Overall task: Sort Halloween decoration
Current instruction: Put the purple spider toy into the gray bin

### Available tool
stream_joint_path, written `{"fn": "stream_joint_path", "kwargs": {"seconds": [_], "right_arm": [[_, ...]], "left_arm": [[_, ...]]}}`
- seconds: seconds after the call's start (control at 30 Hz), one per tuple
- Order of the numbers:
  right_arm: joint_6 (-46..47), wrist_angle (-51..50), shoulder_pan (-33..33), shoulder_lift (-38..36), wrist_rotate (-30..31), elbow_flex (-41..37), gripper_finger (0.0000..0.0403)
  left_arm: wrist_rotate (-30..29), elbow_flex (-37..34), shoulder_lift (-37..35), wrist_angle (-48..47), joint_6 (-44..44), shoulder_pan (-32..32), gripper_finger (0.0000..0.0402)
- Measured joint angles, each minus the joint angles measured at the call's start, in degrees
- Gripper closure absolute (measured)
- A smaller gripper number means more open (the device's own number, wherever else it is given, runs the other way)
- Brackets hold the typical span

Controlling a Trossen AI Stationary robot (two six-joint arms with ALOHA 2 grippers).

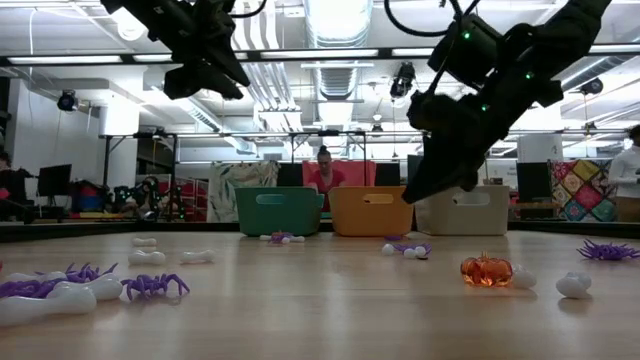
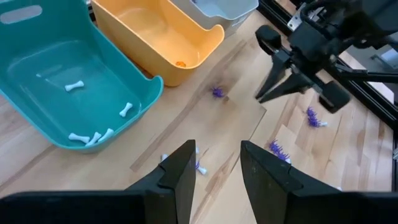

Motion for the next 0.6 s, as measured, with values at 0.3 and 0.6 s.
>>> {"fn": "stream_joint_path", "kwargs": {"seconds": [0.3, 0.6], "right_arm": [[-3.19, 0.13, -0.11, 1.01, 12.14, 0.96, 0.0322], [-2.62, 0.86, -0.05, 2.3, 11.57, 0.94, 0.0245]], "left_arm": [[0.02, 0.02, 0.0, 0.24, -0.11, 0.0, 0.0293], [0.01, 0.02, 0.0, 0.4, -0.28, 0.0, 0.0293]]}}
